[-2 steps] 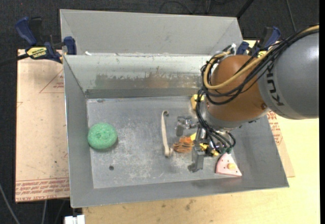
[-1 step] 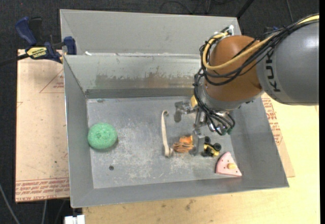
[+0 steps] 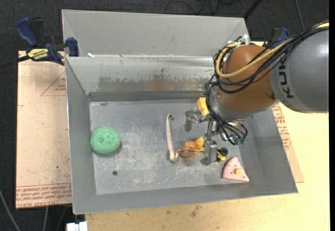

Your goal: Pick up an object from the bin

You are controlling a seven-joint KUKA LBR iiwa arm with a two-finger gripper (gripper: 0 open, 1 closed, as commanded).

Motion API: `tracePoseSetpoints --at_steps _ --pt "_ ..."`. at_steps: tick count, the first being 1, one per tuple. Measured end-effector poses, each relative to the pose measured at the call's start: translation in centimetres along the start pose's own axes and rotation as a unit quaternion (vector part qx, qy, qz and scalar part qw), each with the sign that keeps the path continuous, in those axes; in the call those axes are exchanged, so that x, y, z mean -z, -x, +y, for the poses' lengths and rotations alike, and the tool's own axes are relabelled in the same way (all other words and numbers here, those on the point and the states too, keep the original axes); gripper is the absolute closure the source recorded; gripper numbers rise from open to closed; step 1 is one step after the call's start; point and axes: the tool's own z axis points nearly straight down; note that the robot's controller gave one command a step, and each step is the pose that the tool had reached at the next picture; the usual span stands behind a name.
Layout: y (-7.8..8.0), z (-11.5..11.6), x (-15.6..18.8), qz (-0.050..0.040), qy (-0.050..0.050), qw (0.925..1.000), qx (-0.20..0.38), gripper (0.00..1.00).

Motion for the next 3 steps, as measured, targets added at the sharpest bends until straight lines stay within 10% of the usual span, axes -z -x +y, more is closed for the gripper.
tracePoseSetpoints --at_steps 2,3 --pt "3.5 -3.1 -5.8 -0.0008 0.000 1.0000 0.001 0.00" --pt "-1.7 -2.5 -6.3 0.0015 0.000 0.9998 -0.020 1.00"
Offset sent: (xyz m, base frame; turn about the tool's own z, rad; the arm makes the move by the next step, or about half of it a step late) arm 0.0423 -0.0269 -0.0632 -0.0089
